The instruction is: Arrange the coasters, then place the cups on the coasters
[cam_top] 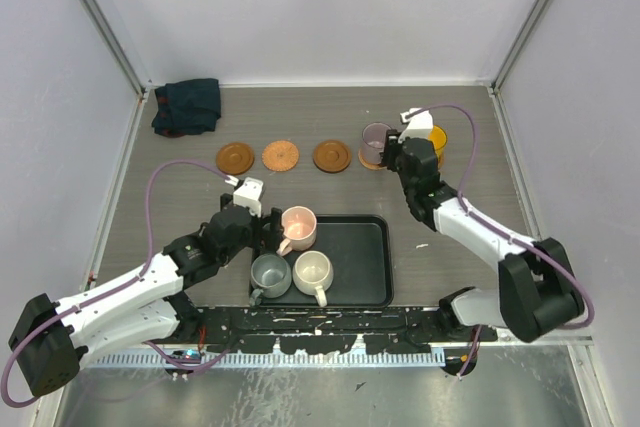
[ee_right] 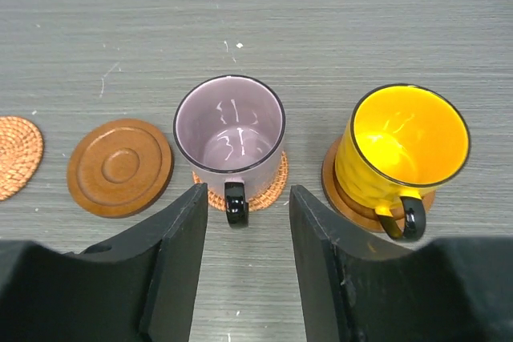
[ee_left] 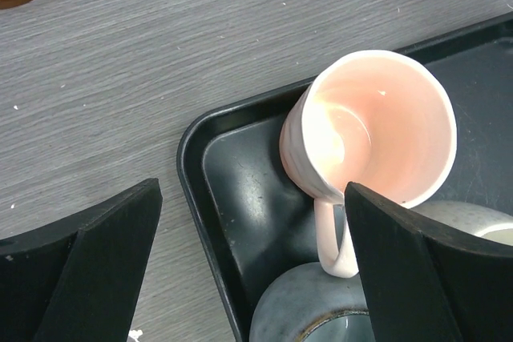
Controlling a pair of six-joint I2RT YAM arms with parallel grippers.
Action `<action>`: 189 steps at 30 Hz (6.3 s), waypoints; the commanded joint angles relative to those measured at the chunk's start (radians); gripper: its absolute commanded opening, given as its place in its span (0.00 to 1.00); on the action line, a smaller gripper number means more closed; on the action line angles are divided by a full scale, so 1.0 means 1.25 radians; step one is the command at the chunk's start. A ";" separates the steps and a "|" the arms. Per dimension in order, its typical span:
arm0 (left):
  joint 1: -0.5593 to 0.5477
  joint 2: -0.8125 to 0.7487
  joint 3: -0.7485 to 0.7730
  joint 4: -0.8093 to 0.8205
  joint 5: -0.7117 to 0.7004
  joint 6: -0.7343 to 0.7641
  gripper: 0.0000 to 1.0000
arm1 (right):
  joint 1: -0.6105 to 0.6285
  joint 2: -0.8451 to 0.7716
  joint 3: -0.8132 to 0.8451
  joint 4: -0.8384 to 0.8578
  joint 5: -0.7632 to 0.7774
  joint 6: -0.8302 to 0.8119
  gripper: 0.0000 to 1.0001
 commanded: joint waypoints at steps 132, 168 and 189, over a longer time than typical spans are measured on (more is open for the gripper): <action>-0.003 -0.041 -0.024 0.000 0.135 -0.042 0.98 | 0.939 0.040 0.104 -0.771 0.337 0.755 0.01; -0.004 -0.078 -0.010 -0.011 -0.034 -0.063 0.98 | 0.326 0.204 0.423 -0.404 0.153 0.080 0.01; -0.002 -0.108 -0.002 -0.061 -0.100 -0.088 0.98 | 0.188 0.476 0.631 -0.425 0.040 0.056 0.01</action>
